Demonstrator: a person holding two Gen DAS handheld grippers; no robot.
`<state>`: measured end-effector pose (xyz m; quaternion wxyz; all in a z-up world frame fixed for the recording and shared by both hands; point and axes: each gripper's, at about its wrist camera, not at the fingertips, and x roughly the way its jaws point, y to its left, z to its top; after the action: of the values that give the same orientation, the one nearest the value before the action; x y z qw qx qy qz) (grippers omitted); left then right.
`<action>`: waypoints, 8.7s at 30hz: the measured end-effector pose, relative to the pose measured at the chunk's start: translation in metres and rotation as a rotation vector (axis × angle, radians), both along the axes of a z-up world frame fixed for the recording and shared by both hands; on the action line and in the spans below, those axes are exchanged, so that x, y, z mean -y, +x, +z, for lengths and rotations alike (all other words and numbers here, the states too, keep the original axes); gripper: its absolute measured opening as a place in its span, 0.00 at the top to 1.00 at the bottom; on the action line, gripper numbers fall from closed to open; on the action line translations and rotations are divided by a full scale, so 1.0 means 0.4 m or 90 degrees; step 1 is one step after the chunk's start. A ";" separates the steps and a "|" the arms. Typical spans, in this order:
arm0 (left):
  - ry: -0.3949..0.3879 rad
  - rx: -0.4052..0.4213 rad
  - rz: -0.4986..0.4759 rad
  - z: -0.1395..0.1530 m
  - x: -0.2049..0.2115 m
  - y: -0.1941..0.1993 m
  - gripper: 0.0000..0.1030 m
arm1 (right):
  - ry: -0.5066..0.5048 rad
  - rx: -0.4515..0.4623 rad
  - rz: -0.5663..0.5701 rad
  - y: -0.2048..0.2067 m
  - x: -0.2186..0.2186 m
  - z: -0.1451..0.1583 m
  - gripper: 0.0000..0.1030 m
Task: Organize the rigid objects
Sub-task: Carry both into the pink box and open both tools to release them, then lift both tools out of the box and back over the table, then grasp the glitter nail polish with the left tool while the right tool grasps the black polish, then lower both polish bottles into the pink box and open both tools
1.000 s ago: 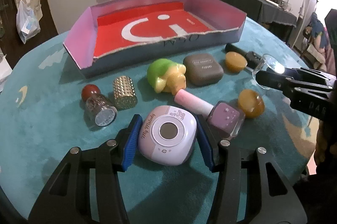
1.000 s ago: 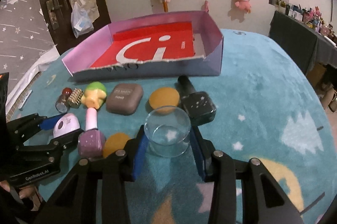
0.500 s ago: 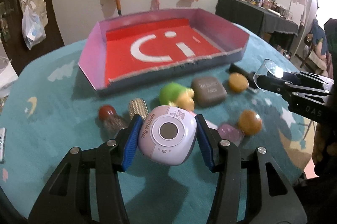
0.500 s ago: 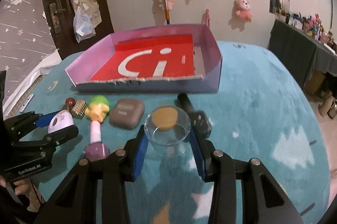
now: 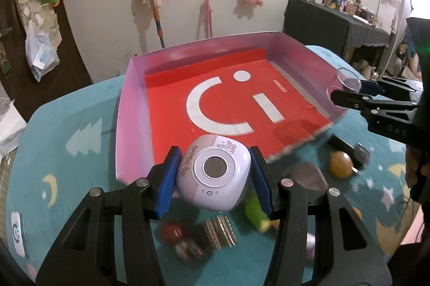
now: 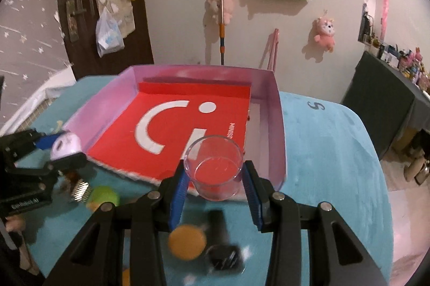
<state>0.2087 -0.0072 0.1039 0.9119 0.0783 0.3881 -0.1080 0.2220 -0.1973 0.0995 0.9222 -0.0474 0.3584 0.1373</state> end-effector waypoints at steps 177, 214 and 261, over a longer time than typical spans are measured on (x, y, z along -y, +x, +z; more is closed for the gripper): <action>-0.042 -0.069 0.200 -0.171 -0.183 -0.140 0.05 | -0.023 -0.102 -0.076 -0.126 0.077 -0.171 0.09; -0.099 0.014 0.110 -0.121 -0.079 -0.199 0.70 | 0.050 -0.048 0.005 -0.151 0.028 -0.091 0.63; -0.113 -0.065 -0.087 -0.032 0.056 0.077 0.70 | 0.036 -0.043 0.133 0.040 -0.089 -0.046 0.63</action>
<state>0.2395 -0.0295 0.0913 0.8849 0.0179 0.4165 -0.2078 0.2378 -0.1616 0.0810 0.8913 -0.0535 0.3780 0.2444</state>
